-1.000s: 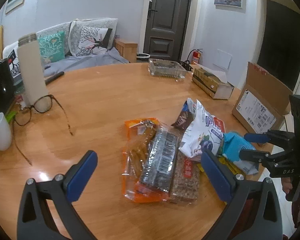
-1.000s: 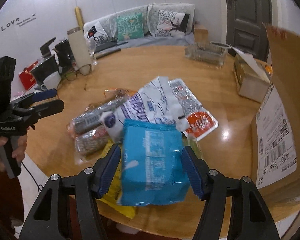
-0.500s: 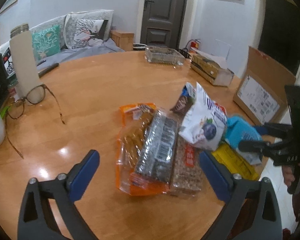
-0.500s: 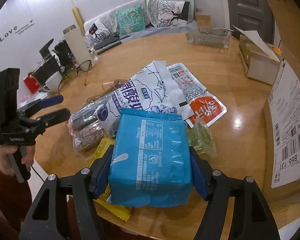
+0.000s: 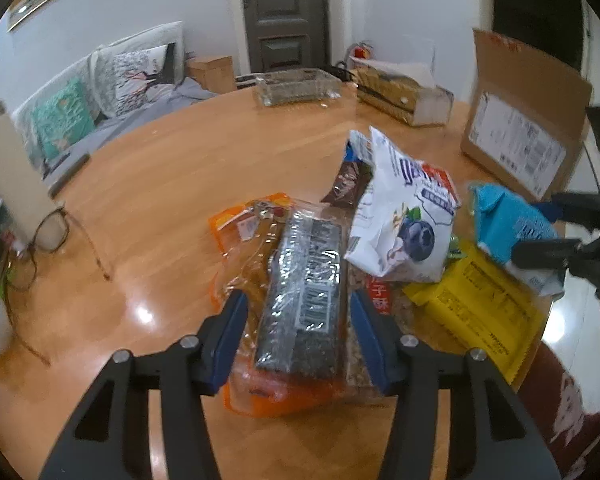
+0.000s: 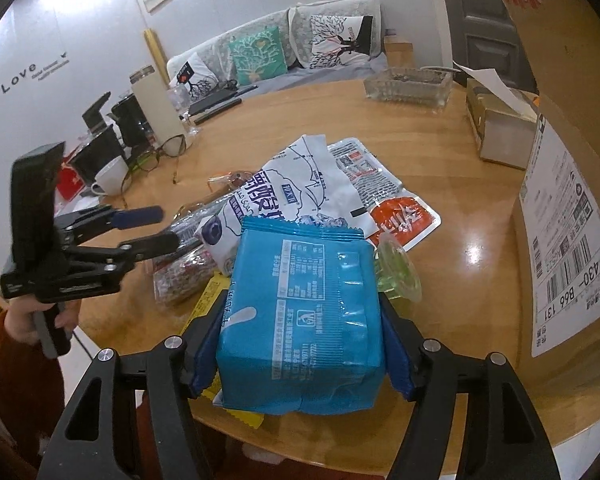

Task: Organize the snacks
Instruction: 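Grasp the dark seaweed snack pack with the left gripper and lift it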

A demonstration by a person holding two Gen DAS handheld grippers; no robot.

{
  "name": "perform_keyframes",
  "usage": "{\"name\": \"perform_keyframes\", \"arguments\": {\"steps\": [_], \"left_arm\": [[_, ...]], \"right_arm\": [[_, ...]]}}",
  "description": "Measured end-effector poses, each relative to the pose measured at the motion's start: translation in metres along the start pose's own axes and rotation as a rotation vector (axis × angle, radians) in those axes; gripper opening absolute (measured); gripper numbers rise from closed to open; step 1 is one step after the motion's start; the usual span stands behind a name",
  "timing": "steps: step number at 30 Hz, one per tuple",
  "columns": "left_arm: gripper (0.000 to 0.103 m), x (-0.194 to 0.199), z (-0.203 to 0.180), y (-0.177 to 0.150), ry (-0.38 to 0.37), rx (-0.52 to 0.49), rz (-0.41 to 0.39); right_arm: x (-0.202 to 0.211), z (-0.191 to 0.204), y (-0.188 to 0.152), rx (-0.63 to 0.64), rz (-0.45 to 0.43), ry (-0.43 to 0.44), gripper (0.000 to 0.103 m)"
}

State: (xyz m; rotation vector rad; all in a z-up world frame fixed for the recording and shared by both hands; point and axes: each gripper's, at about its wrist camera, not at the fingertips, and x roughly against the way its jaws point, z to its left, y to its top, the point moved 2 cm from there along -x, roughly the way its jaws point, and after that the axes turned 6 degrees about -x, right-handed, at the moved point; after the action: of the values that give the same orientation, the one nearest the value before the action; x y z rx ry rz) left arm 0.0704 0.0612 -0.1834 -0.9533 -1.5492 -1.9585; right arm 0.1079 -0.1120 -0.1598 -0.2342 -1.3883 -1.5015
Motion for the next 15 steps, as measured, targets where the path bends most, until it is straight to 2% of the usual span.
{"name": "perform_keyframes", "arguments": {"steps": [4,7,10,15], "left_arm": [[0.050,-0.008,-0.009,0.004,0.003,-0.072,0.024],[0.039,-0.008,-0.006,0.004,0.006,-0.063,0.034],[0.038,-0.006,-0.007,0.000,0.029,-0.081,0.042],[0.037,0.010,0.002,-0.011,0.056,-0.031,0.016]], "right_arm": [[0.000,-0.002,-0.001,-0.001,-0.001,0.013,0.065],[0.000,-0.002,-0.001,0.001,0.000,0.022,0.065],[0.000,-0.003,-0.002,0.002,0.000,0.029,0.065],[0.002,-0.002,-0.001,0.004,-0.007,0.036,0.065]]}}
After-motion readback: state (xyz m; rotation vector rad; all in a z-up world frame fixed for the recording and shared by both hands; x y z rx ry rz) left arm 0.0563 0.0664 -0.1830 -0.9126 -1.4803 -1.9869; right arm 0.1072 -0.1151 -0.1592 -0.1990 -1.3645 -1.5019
